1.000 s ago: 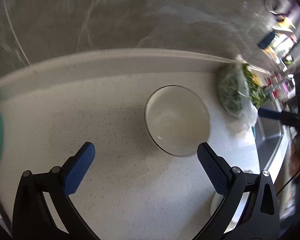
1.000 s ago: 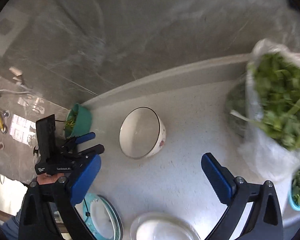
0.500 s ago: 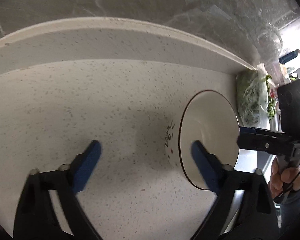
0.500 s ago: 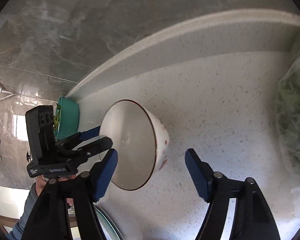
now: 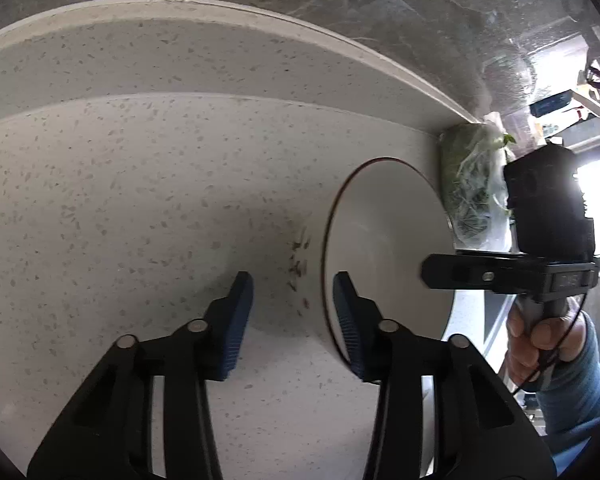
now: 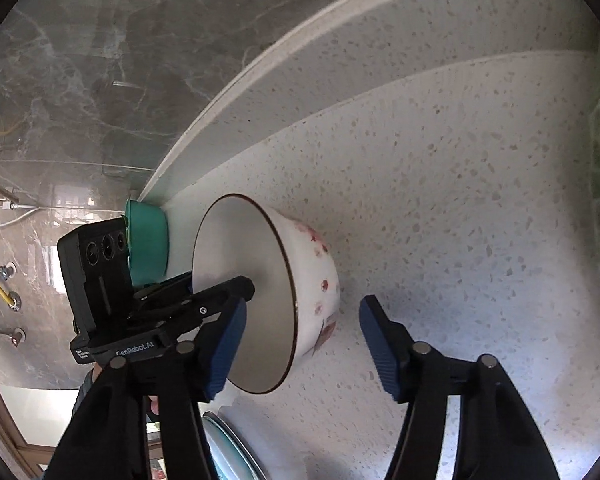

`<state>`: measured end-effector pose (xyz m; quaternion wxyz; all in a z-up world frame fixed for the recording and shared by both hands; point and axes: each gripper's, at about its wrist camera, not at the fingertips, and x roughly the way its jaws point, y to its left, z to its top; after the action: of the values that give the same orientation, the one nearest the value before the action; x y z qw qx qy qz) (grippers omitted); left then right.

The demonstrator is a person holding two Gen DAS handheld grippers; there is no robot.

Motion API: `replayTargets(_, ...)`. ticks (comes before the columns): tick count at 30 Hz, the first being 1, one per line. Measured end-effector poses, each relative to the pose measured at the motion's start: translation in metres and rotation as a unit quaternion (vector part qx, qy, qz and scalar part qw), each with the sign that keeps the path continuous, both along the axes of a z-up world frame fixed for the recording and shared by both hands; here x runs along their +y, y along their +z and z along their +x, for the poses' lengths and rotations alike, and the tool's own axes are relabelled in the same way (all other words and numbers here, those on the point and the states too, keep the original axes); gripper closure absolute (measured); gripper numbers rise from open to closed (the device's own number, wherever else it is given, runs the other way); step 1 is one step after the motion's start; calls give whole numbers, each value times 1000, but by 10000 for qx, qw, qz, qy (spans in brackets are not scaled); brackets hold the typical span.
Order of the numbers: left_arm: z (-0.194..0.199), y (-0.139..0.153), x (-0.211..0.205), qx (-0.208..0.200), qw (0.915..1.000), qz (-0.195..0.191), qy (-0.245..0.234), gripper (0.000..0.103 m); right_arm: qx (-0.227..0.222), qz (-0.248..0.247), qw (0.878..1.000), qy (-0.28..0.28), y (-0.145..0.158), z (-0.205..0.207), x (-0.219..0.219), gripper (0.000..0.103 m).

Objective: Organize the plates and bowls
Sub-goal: 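Close both grippers on the rim of the red floral bowl, then carry the floral bowl with both grippers over the white bowl stack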

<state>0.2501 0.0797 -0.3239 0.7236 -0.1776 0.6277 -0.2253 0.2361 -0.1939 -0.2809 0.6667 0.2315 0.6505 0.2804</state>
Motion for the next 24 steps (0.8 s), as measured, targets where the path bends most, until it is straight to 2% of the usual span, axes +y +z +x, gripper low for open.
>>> replayTargets(4, 1, 2, -8, 8, 9999, -123, -89, 81, 161, 82, 9998, -4, -8, 0, 1, 61)
replayTargets(5, 2, 1, -15, -10, 9999, -72, -110, 82, 173, 96, 9998, -13, -10, 0, 2, 66)
replayTargets(9, 3, 2, -20, 20, 9999, -20, -161, 82, 246, 144, 9996, -75, -12, 0, -1, 73)
replayTargets(17, 2, 4, -14, 84, 9999, -55, -109, 82, 291, 122, 9994, -151, -12, 0, -1, 75)
replayTargets(24, 0, 23, -20, 79, 9999, -36, -59, 82, 289, 129, 9992, -227, 2, -2, -5, 75)
